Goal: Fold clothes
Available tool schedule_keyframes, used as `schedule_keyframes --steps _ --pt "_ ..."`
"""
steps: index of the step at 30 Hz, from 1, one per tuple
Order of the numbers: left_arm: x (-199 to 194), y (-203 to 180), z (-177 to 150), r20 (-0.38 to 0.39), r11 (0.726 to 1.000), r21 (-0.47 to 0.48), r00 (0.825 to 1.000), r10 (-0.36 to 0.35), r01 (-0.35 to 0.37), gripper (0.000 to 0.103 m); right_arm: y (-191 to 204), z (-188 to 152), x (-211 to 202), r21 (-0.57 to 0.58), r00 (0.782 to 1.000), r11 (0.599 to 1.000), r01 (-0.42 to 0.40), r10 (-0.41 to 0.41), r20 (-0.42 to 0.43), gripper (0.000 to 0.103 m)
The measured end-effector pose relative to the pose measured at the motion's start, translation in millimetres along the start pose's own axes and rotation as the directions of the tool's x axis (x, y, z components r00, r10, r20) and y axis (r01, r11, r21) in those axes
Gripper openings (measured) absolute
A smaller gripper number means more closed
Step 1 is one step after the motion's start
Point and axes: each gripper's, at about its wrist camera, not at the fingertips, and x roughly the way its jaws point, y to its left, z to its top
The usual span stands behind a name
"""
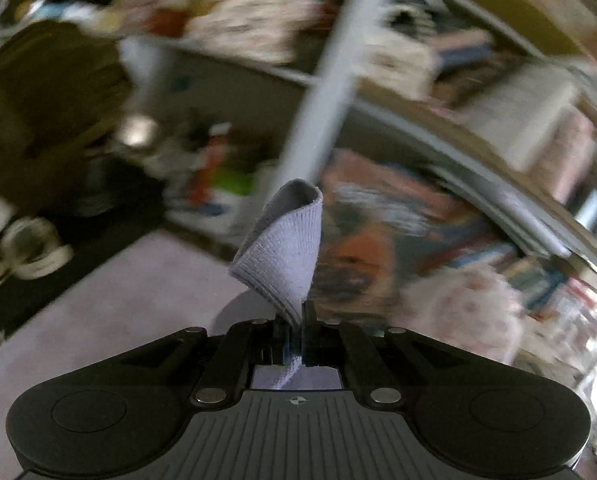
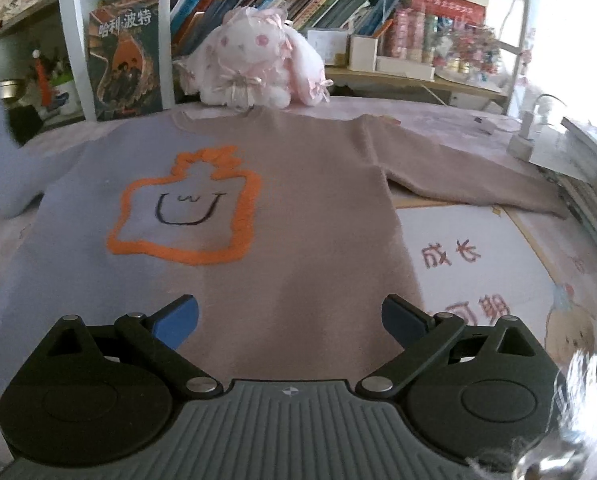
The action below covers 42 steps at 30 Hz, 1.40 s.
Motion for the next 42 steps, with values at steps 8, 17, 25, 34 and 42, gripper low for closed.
schedule_keyframes --steps 8,17,25,34,42 --pt "22.5 -110.8 -27.7 -0.033 0.998 0.056 0.999 -0.042 0.043 0.003 -45.0 2.0 12.3 -0.085 0.992 0.989 -0.122 0.119 -0.034 0.099" --pt "63.5 -191.5 -72.1 -0.129 0.994 0.106 0.991 -0.021 0.035 0.003 -74.2 -1.9 19.7 -0.103 0.989 0.984 -0.145 0.14 -0.051 0.096" --pt "88.1 -221.3 -117.1 -0.235 0.974 0.224 0.972 0.019 0.035 0.003 -90.2 -3.7 21.3 -0.091 0.984 0.981 -0.171 0.166 -0.058 0.093" --pt "107.9 -228.4 -141.9 -0.337 0.967 0.247 0.941 0.025 0.063 0.01 -101.8 -4.4 22.6 -0.072 0.979 0.979 -0.192 0.186 -0.086 0.092" --pt "49.2 -222.2 -129.2 -0.317 0.929 0.148 0.906 -0.28 0.339 0.071 -102.0 -2.9 24.4 -0.066 0.974 0.975 -0.213 0.207 -0.094 0.092"
